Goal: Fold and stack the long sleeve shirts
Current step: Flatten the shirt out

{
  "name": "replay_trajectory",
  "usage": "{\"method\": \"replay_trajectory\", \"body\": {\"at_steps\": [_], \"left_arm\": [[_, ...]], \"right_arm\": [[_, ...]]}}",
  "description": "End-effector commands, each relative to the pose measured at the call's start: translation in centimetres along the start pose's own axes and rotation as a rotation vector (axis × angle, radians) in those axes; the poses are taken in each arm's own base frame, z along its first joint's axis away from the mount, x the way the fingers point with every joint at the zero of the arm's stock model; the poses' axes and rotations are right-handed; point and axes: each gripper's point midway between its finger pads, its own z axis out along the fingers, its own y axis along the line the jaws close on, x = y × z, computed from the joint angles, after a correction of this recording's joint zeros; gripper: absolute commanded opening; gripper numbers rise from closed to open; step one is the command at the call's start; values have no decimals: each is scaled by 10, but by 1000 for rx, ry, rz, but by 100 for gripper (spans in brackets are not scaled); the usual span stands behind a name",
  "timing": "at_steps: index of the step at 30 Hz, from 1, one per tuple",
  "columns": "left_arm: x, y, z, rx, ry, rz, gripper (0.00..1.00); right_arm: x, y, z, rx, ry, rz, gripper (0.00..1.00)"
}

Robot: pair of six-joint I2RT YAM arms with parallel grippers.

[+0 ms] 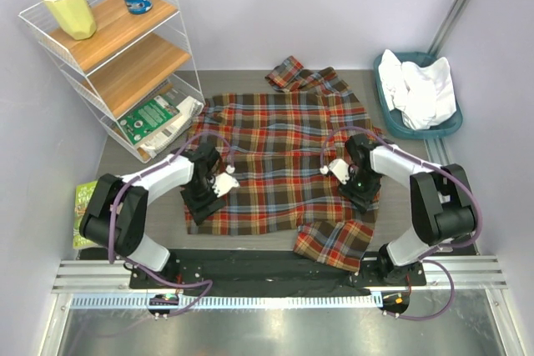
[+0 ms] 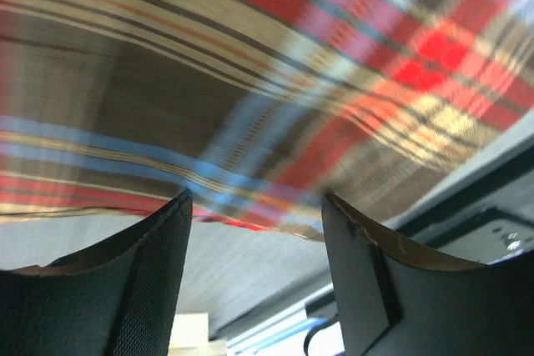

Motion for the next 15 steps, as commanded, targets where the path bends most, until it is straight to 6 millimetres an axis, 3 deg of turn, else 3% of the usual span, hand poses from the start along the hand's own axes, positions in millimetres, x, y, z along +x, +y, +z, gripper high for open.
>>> {"method": "replay_trajectory", "body": {"at_steps": [1, 4, 6, 8, 11, 13, 15], "left_arm": [[20, -9, -4, -33, 55, 107, 63], [28, -20, -12, -7, 74, 148, 60], [33, -27, -26, 23, 69, 191, 60], [13, -19, -45, -28, -14, 191, 64], [-23, 3, -67, -127, -129, 152, 68], [-46, 18, -66, -161, -167, 88, 68], [-54, 22, -54, -142, -149, 61, 68]], "right_arm": [[20, 13, -11, 1, 46, -79, 48], [25, 26, -25, -39, 34, -100, 49], [16, 23, -39, -25, -6, -101, 49], [-1, 17, -57, -3, -82, -83, 50], [-31, 6, -69, 3, -158, -27, 51], [-44, -2, -64, 2, -173, -10, 51], [-50, -5, -52, -25, -151, 1, 50]]}}
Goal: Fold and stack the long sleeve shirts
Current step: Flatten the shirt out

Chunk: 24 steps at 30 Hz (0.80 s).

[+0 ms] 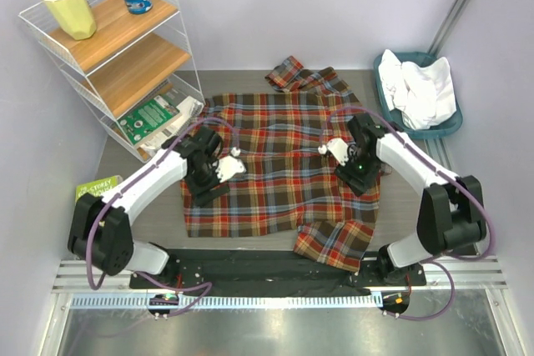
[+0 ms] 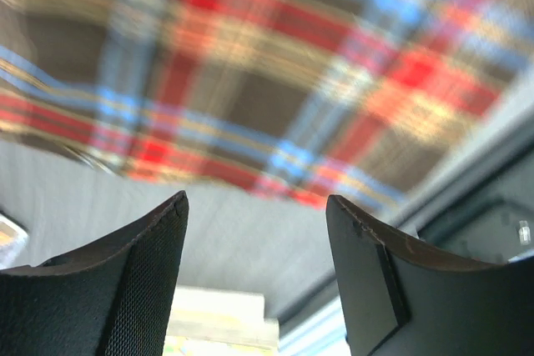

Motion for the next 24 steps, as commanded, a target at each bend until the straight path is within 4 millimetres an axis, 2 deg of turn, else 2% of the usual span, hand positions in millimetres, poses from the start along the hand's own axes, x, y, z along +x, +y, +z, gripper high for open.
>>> {"method": "replay_trajectory", "body": {"at_steps": [1, 5, 8, 10, 11, 14, 16, 19, 20, 22, 23, 24], "left_arm": [[-29, 23, 18, -40, -44, -71, 68], [-19, 25, 45, -40, 6, -71, 68], [-5, 23, 59, -45, 66, -56, 67], [8, 18, 65, -35, 106, -37, 67], [14, 15, 66, -27, 124, -31, 66], [30, 4, 63, -8, 151, 7, 66], [41, -6, 62, 17, 170, 24, 66], [48, -14, 50, 45, 173, 58, 66], [45, -16, 45, 45, 149, 66, 66], [32, -15, 30, 56, 97, 74, 67], [23, -18, 24, 74, 54, 73, 68], [6, -9, 11, 48, -2, 65, 69]], "right_arm": [[-21, -8, 19, -40, -19, 39, 51], [-3, -4, 48, -65, 65, 16, 50], [14, -1, 61, -61, 119, -14, 50], [26, 0, 64, -54, 159, -48, 50], [38, 9, 68, -74, 190, -60, 50], [60, 23, 67, -95, 245, -113, 50], [67, 31, 59, -101, 250, -139, 50], [67, 44, 45, -117, 229, -164, 52], [57, 46, 38, -131, 188, -159, 54], [48, 50, 25, -149, 156, -144, 54], [28, 46, 12, -144, 83, -136, 55], [20, 42, 5, -141, 54, -117, 55]]}}
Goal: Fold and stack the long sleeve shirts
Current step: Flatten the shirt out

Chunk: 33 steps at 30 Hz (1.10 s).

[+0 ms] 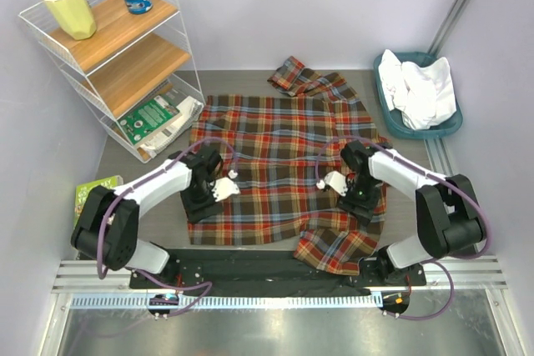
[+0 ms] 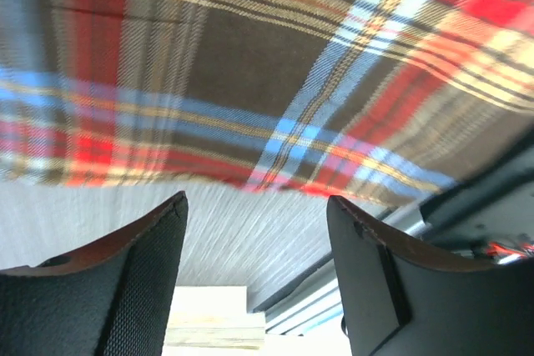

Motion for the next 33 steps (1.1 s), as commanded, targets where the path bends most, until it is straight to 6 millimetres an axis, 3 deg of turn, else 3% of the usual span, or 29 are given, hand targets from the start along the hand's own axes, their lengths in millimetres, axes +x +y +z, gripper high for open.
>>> {"method": "replay_trajectory", "body": {"at_steps": [1, 3, 5, 6, 8, 9, 11, 13, 15, 18, 22, 25, 27, 28, 30, 31, 32, 33], "left_arm": [[-38, 11, -48, -16, -179, 17, 70], [-62, 30, -65, -59, -244, -34, 72], [-82, 53, -68, -115, -289, -86, 73], [-92, 67, -75, -145, -313, -115, 73], [-105, 86, -61, -143, -309, -180, 73], [-112, 97, -60, -160, -315, -205, 73], [-115, 109, -41, -151, -281, -257, 72], [-112, 111, -21, -133, -226, -272, 70], [-104, 106, -6, -113, -185, -263, 69], [-88, 90, 8, -77, -139, -237, 69], [-65, 58, 10, 9, -94, -216, 66], [-48, 35, 3, 63, -79, -177, 65], [-53, 32, -14, 68, -131, -147, 68], [-55, 35, -22, 66, -152, -153, 69], [-79, 53, -55, 41, -277, -167, 74], [-89, 63, -67, 20, -318, -172, 75], [-107, 84, -92, -34, -392, -169, 80], [-116, 97, -97, -45, -423, -187, 82]], "right_arm": [[-42, -11, -61, 24, -197, 12, 55], [-56, -22, -70, 24, -244, 61, 55], [-76, -46, -78, 78, -296, 97, 55], [-86, -61, -73, 100, -305, 127, 55], [-97, -82, -71, 130, -313, 169, 54], [-100, -90, -57, 107, -285, 188, 54], [-105, -108, -53, 109, -299, 237, 54], [-100, -115, -32, 98, -245, 240, 54], [-93, -114, -17, 88, -210, 225, 53], [-76, -95, 2, 45, -157, 205, 53], [-55, -53, 7, -20, -136, 180, 52], [-52, -23, -6, -83, -159, 144, 50], [-58, -16, -28, -93, -223, 144, 50], [-70, -29, -48, -44, -278, 144, 50], [-81, -52, -73, 0, -361, 185, 51], [-96, -76, -103, 63, -443, 197, 52], [-104, -94, -106, 65, -463, 226, 52], [-112, -124, -135, 124, -540, 289, 52]]}}
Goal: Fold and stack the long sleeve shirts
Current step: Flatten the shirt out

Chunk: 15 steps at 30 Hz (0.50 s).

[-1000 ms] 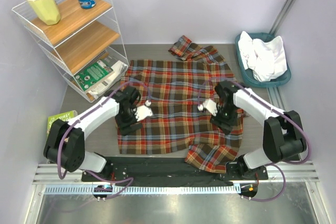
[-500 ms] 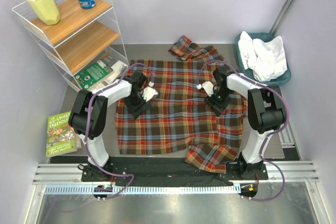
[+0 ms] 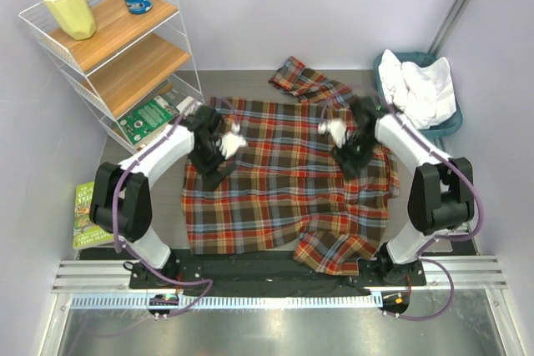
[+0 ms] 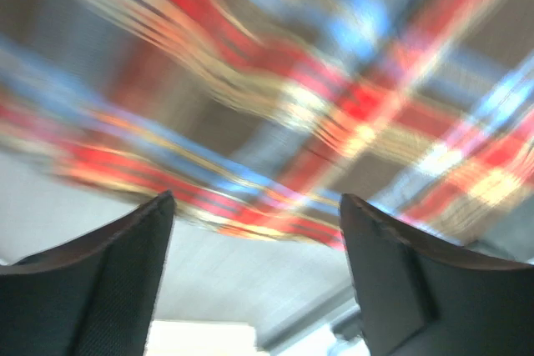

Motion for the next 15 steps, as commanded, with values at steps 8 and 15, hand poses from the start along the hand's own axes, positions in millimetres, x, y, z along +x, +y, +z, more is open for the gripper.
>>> {"method": "replay_trajectory", "body": {"at_steps": [8, 15], "left_arm": [[-183, 165, -61, -347, -450, -59, 87], [-223, 245, -35, -490, -499, -139, 83]], "right_arm": [[-153, -203, -101, 388, -547, 367, 53], [-187, -256, -92, 452, -672, 517, 53]]}}
